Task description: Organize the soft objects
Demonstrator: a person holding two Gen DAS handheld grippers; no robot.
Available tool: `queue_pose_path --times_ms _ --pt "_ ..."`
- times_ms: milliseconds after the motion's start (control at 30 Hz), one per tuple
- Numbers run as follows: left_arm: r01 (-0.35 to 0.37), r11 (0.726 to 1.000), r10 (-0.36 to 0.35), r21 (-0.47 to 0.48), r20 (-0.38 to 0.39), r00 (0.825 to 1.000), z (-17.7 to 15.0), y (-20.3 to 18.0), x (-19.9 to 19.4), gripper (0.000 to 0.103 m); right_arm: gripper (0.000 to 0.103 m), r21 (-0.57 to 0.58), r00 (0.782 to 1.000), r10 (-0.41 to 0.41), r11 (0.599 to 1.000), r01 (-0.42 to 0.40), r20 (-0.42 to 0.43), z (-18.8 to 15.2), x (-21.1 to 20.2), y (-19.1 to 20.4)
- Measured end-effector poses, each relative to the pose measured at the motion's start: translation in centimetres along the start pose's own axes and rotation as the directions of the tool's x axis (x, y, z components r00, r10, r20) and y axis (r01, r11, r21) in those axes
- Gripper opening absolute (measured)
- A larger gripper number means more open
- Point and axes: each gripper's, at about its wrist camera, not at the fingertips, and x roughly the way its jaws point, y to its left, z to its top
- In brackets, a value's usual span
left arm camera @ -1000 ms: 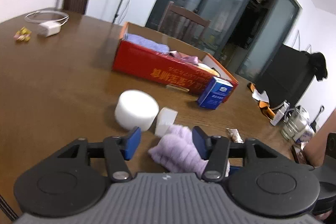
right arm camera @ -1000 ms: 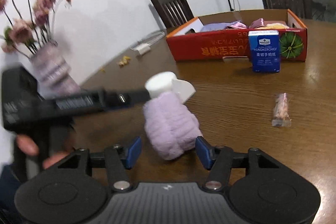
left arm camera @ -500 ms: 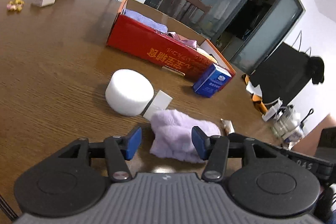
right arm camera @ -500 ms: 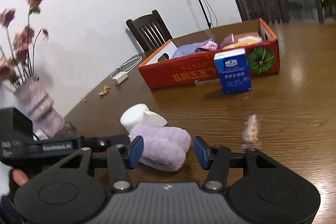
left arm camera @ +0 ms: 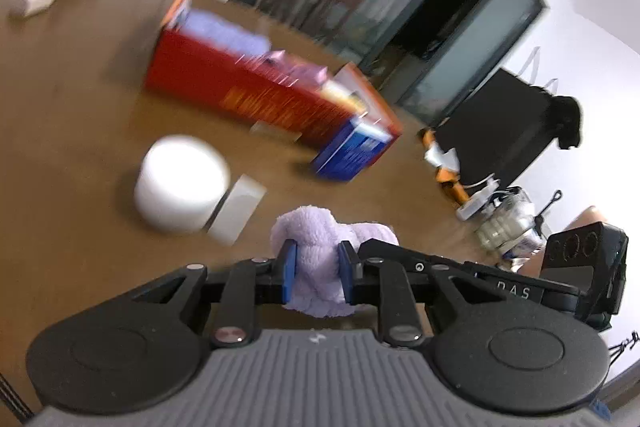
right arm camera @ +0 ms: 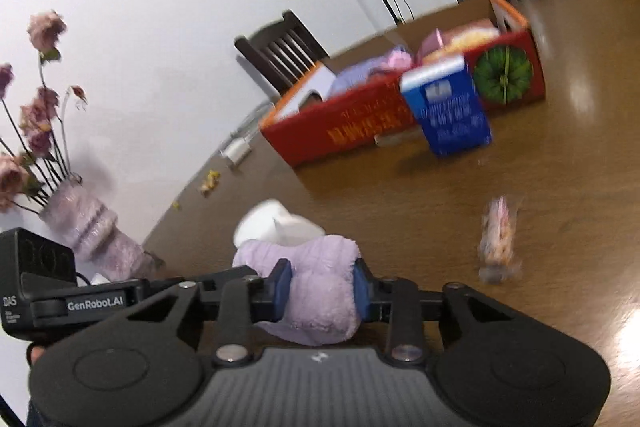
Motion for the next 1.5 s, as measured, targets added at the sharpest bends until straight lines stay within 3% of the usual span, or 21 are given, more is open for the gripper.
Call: queue_pose_path --times_ms 67,200,267,367,433,633,767,867,967,1033,1267,1433,1500 --pt "0.034 0.999 -0.035 0.039 0.035 0.999 1.7 -0.9 0.2 0.022 0.032 -0.007 0.999 0.013 1.0 -0.013 0.04 1.7 -0.9 0.1" --pt "0.082 0.994 -0.089 0.076 0.091 0.992 8.2 -1.2 2.3 0.022 0.032 -0.072 0.994 0.035 0.997 -0.028 0.104 8.1 -0.7 0.3" --pt "0.079 0.993 -0.088 0.085 0.103 0.991 11.7 -0.7 4.2 0.022 0.031 -0.094 0.993 0.04 0.995 -0.03 0.108 12.1 0.9 -0.1" --pt "0.073 0.997 -0.074 0.016 0.066 0.995 16.4 1.2 8.3 0.022 0.031 -0.078 0.996 0.028 0.997 -0.021 0.086 17.2 4.3 -1.2" --pt "0.016 1.0 -0.016 -0.019 0.032 0.999 18.3 2.3 10.7 0.022 0.031 -0.041 0.999 0.006 0.999 -0.004 0.034 20.0 7.5 -2.6" --pt "-0.113 0.994 0.113 0.007 -0.072 0.991 18.6 5.1 15.9 0.022 0.032 0.036 0.983 -0.085 0.995 0.092 -0.16 22.1 15.0 -6.0" --pt "-0.157 0.985 0.164 0.071 -0.109 0.98 17.6 5.1 17.6 0.022 0.032 -0.051 0.964 -0.186 0.982 0.18 -0.191 21.3 17.1 -5.8" --pt "-0.169 0.98 0.18 0.104 -0.107 0.978 17.4 4.8 17.5 0.028 0.036 -0.105 0.956 -0.218 0.974 0.201 -0.196 21.1 17.4 -5.0" --pt "-0.178 0.98 0.187 0.094 -0.094 0.978 17.5 4.9 16.7 0.046 0.038 -0.137 0.952 -0.251 0.964 0.229 -0.172 21.3 17.0 -4.1" --pt "-0.179 0.98 0.184 0.092 -0.057 0.981 17.5 4.6 15.0 0.055 0.052 -0.123 0.961 -0.242 0.966 0.226 -0.137 21.8 15.7 -4.0" --pt "-0.2 0.969 0.189 0.143 0.085 0.978 16.7 1.6 7.1 0.062 0.057 -0.149 0.977 -0.213 0.966 0.209 -0.008 22.3 9.1 -1.3" --pt "-0.243 0.947 0.197 0.207 0.222 0.955 14.6 -1.2 0.5 0.078 0.072 -0.177 0.976 -0.196 0.961 0.211 0.099 21.1 3.1 1.3" --pt "-0.264 0.938 0.205 0.223 0.259 0.944 13.4 -1.9 -1.6 0.08 0.072 -0.191 0.974 -0.181 0.96 0.205 0.134 19.6 1.0 2.1"
